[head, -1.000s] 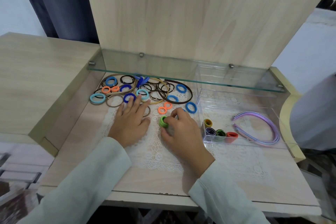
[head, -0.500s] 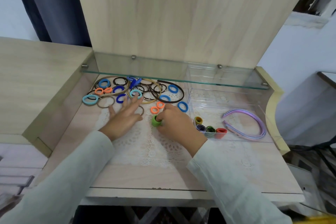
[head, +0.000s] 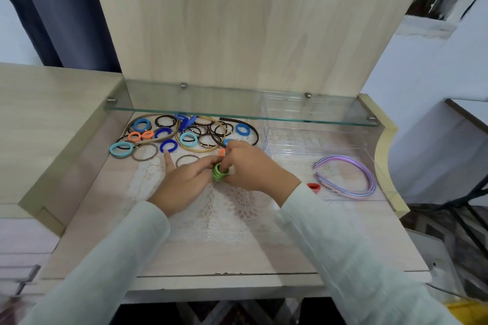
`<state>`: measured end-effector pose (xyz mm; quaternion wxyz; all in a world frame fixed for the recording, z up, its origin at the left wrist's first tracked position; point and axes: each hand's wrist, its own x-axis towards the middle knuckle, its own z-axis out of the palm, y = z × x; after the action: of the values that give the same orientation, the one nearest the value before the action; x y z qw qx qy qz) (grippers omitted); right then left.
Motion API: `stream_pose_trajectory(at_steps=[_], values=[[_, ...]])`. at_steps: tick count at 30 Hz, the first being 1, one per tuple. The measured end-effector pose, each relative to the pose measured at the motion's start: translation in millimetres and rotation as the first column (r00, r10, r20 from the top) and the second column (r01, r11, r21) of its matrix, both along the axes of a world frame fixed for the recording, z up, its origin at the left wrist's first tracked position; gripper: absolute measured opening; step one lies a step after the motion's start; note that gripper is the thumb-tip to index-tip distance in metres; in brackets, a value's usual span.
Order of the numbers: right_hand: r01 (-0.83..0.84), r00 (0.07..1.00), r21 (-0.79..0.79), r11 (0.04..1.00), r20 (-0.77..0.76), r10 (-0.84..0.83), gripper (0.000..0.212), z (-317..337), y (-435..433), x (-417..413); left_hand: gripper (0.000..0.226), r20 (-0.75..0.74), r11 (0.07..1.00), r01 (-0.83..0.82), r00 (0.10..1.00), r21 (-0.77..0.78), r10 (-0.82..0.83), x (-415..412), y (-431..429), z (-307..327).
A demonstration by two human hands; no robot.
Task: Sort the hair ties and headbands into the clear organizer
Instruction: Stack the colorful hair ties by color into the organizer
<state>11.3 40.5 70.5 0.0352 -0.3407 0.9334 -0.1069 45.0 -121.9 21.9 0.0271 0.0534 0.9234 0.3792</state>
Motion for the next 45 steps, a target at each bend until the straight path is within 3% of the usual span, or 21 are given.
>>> stream_pose_trajectory(at_steps=[9,26,35,39,45], values=[[-0.079,0.996,0.085,0.993,-0.028,0.082,0.019,26.2,38.3,-12.9,0.042,-0.004,0.996,0.078,0.997,-0.045,-0.078,-10.2,27.5,18.8],[0.045,0.997,0.202,0.978,-0.072,-0.031,0.021,41.6,135.0,-24.0,0.047,-0.015,0.95,0.311,0.951,0.04,-0.31,-31.2,115.0,30.1],[0.05,0.999,0.228,0.972,-0.003,-0.051,0.02,24.7,144.7,-32.6,0.046,-0.1,0.953,0.299,0.951,0.053,-0.293,-38.8,108.2,3.3],[0.009,1.0,0.3,0.954,0.023,-0.017,0.022,24.1,135.8,-36.2,0.044,-0.169,0.92,0.374,0.92,0.115,-0.353,-39.2,105.2,0.3],[-0.035,0.999,0.39,0.92,0.042,0.02,0.02,21.3,123.3,-39.3,0.05,-0.194,0.889,0.45,0.882,0.081,-0.429,-38.8,100.4,-1.4]])
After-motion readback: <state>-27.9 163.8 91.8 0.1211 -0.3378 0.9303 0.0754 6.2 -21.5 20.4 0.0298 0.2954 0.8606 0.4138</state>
